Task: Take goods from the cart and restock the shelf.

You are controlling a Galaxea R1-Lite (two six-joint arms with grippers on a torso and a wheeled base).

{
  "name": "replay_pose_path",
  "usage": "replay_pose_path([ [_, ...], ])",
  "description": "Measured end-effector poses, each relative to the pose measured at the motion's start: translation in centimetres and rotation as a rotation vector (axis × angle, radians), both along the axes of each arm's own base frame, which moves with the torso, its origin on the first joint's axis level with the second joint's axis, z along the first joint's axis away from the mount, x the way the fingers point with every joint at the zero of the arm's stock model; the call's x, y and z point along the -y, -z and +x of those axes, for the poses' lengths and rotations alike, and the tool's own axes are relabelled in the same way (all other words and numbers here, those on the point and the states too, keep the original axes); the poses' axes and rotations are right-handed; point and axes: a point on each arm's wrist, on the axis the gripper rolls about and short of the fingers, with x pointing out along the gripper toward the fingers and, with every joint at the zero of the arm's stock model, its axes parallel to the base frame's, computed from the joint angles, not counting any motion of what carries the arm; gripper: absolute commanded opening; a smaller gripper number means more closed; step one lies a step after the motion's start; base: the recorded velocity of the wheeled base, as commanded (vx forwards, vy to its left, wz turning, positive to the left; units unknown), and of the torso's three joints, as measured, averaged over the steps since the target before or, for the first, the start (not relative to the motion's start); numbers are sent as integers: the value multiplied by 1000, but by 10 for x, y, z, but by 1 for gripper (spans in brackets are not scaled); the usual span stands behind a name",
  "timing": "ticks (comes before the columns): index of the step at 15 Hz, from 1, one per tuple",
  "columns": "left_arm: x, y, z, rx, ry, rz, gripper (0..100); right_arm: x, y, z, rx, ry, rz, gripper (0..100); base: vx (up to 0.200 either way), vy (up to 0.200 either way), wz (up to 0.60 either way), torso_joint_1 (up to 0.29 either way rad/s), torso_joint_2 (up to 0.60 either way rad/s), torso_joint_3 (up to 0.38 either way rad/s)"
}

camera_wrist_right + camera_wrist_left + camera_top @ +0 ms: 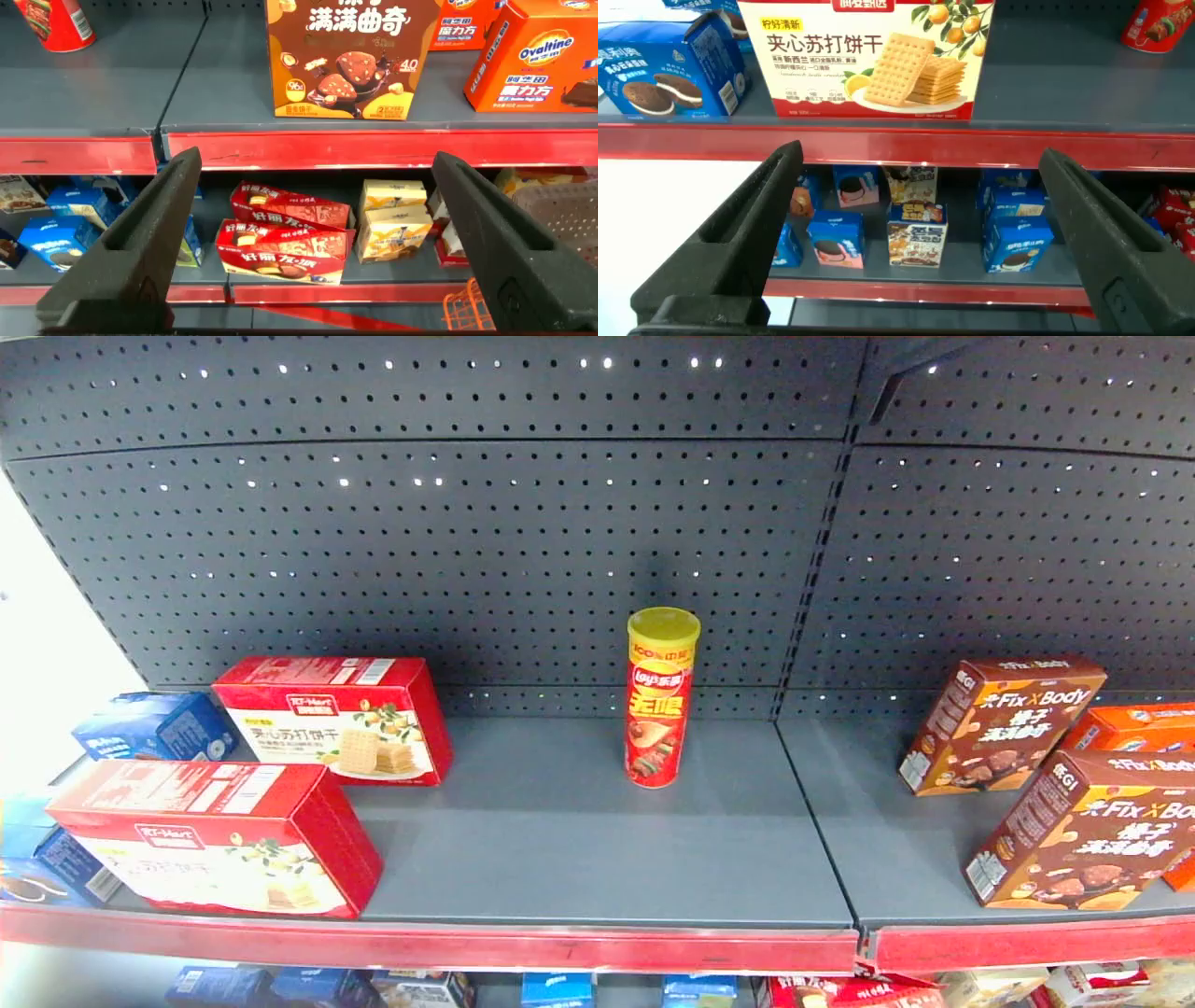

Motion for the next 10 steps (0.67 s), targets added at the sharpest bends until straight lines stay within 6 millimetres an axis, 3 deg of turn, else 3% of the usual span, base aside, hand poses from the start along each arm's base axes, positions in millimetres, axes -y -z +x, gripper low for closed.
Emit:
replay_pose_path([
  [10,0,0,0,0,0,0,100,-1,0,0,-1,-29,2,100,0,0,-600,2,2,3],
])
